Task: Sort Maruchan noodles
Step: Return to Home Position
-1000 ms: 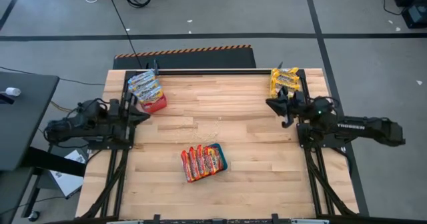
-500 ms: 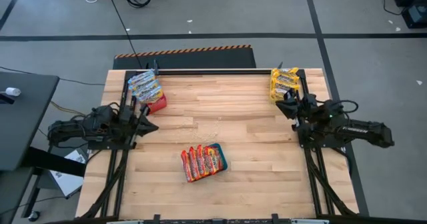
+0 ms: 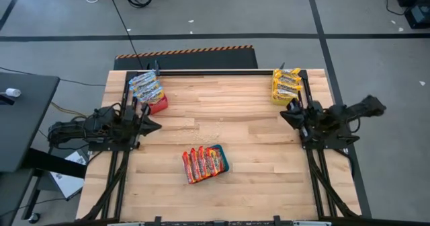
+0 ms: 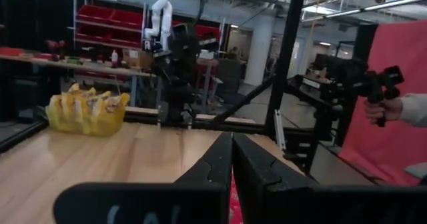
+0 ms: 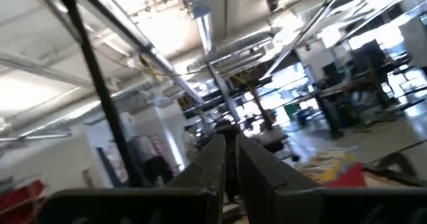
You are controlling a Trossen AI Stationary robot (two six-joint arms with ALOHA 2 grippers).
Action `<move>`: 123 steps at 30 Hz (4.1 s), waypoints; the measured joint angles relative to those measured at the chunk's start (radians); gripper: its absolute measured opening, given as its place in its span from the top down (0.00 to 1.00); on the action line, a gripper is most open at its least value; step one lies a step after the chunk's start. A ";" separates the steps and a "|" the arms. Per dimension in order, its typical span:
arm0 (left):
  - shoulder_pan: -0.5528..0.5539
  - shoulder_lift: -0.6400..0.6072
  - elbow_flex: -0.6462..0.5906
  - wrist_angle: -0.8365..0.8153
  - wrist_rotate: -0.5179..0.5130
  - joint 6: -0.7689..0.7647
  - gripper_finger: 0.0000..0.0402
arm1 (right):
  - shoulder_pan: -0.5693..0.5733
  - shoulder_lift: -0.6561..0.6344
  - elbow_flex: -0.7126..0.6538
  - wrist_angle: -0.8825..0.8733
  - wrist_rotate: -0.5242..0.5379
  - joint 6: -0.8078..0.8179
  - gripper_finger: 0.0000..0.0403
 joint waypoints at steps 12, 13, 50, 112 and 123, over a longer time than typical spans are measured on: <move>-0.016 0.001 0.000 0.013 -0.262 0.008 0.95 | 0.084 -0.150 0.011 -0.268 -0.012 0.075 0.89; -0.026 0.001 0.000 0.014 -0.265 0.008 0.95 | 0.077 -0.152 0.009 -0.288 -0.012 0.074 0.89; -0.213 0.000 0.030 0.014 -0.277 0.324 0.95 | -0.230 -0.152 -0.060 -0.312 -0.234 -0.004 0.89; -0.213 -0.002 -0.103 0.034 -0.348 0.293 0.95 | -0.405 -0.147 -0.063 -0.437 -0.311 -0.081 0.89; -0.164 -0.002 -0.113 0.120 -0.348 0.293 0.95 | -0.404 -0.147 -0.063 -0.429 -0.311 -0.078 0.89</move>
